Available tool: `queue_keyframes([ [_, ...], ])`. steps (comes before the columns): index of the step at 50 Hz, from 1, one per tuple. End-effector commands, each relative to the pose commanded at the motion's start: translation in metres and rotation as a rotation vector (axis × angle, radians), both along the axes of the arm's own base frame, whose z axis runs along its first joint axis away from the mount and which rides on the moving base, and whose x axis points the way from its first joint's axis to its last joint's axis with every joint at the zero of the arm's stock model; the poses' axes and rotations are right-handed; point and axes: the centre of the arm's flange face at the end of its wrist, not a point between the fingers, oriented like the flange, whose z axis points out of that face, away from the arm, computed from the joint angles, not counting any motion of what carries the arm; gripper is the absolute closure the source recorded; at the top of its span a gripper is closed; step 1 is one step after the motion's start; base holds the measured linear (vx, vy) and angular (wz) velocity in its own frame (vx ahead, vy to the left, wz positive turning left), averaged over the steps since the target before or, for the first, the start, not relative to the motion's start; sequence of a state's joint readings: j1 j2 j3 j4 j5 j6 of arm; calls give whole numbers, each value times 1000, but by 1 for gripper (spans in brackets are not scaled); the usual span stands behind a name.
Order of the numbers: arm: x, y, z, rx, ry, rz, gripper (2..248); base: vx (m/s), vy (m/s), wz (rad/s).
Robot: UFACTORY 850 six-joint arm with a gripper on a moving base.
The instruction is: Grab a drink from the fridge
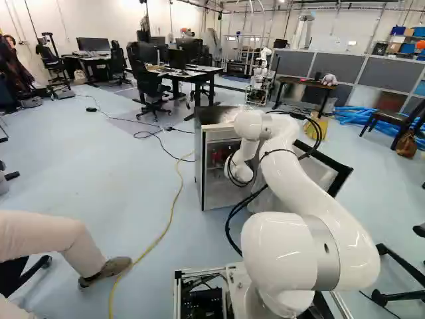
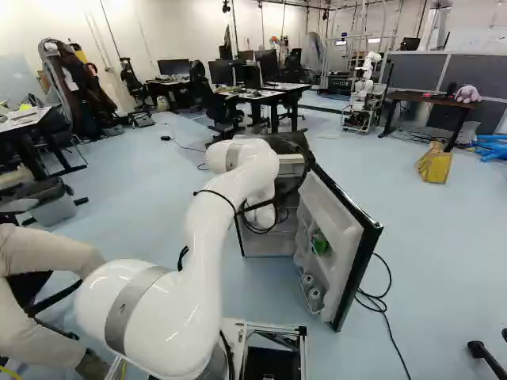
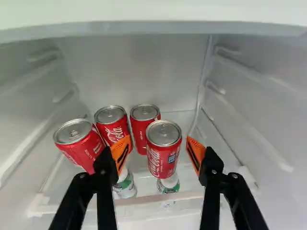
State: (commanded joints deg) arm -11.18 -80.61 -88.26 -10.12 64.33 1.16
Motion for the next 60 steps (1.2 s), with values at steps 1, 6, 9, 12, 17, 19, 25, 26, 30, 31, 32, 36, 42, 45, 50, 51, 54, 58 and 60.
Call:
queue_keyframes([
  [1, 0, 0, 0, 0, 0, 0, 92, 0, 0, 0],
  [6, 0, 0, 0, 0, 0, 0, 92, 0, 0, 0],
  [9, 0, 0, 0, 0, 0, 0, 130, 0, 0, 0],
  [12, 0, 0, 0, 0, 0, 0, 159, 0, 0, 0],
  [17, 0, 0, 0, 0, 0, 0, 163, 0, 0, 0],
  [19, 0, 0, 0, 0, 0, 0, 163, 0, 0, 0],
  [25, 0, 0, 0, 0, 0, 0, 163, 0, 0, 0],
  [26, 0, 0, 0, 0, 0, 0, 163, 0, 0, 0],
  [30, 0, 0, 0, 0, 0, 0, 163, 0, 0, 0],
  [31, 0, 0, 0, 0, 0, 0, 163, 0, 0, 0],
  [32, 0, 0, 0, 0, 0, 0, 163, 0, 0, 0],
  [36, 0, 0, 0, 0, 0, 0, 163, 0, 0, 0],
  [42, -1, 0, 6, 0, 0, 0, 163, 0, 0, 0],
  [45, -2, 0, 10, 0, 0, 0, 163, 0, 0, 0],
  [50, -3, 0, 15, 0, 0, -1, 163, 0, 0, 0],
  [51, -3, 0, 15, 0, 1, -1, 163, 0, 0, 0],
  [54, -4, 0, 16, 0, 2, -1, 163, 0, 0, 0],
  [58, -5, 0, 17, 1, 4, -1, 163, 0, 0, 0],
  [60, -6, 0, 18, 1, 5, -2, 163, 0, 0, 0],
])
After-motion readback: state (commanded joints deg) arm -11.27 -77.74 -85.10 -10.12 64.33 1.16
